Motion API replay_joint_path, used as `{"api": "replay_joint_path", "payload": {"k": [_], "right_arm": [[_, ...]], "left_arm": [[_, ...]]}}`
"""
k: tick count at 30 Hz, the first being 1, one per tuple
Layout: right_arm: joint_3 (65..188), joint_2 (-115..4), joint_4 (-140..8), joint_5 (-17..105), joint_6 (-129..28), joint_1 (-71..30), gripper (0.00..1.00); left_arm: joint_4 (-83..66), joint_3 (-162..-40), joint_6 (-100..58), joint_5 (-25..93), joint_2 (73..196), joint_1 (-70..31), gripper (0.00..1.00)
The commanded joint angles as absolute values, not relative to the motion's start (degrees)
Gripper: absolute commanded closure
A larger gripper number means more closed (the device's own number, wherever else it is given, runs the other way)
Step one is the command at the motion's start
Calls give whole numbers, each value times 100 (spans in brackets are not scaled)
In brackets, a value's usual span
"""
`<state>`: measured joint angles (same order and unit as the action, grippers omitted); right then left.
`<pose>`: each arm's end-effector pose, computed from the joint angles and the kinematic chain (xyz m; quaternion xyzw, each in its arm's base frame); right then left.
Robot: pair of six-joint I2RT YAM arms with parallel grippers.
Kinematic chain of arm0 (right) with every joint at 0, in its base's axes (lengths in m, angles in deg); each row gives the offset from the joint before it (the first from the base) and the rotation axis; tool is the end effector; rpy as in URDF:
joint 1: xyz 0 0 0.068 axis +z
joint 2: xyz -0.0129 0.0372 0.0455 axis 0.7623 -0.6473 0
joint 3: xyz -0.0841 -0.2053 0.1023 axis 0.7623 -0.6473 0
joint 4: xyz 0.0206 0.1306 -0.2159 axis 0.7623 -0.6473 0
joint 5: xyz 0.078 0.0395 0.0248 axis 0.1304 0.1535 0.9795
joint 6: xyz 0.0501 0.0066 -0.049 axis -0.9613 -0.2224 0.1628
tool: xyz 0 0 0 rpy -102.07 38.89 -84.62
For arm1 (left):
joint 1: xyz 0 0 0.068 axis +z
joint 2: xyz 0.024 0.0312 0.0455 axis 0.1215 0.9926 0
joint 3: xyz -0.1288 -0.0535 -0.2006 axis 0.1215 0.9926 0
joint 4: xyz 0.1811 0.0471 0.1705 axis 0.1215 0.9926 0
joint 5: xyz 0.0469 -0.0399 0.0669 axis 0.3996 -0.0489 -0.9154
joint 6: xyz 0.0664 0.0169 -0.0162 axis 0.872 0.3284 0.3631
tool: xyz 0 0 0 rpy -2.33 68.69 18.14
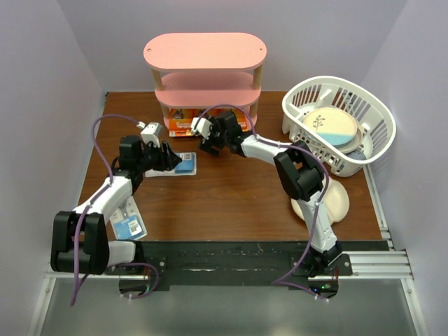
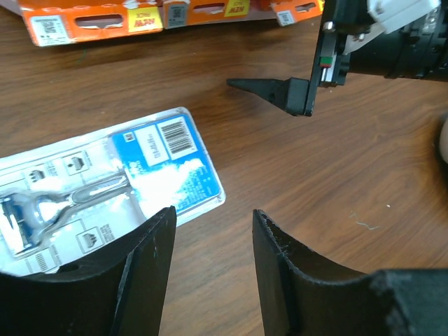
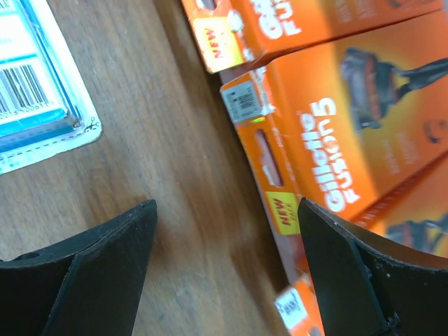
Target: Place and organize the shaving razors onto the shelf
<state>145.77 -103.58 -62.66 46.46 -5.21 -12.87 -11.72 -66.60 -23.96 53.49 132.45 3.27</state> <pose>0.4008 0.3128 0.1410 -0.5662 0.6638 0.0726 0.4832 0.2860 -0.0456 0.1862 0.0430 0.8495 -0.2814 0.4442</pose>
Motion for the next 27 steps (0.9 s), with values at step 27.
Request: {"api": "replay_joint_path", "payload": {"k": [27], "right_arm": [[15089,-10193,-6257,4793,-561,-1266,17]], "left_arm": [[-1257,-6672,-2347,5460,13221,883,48]]}}
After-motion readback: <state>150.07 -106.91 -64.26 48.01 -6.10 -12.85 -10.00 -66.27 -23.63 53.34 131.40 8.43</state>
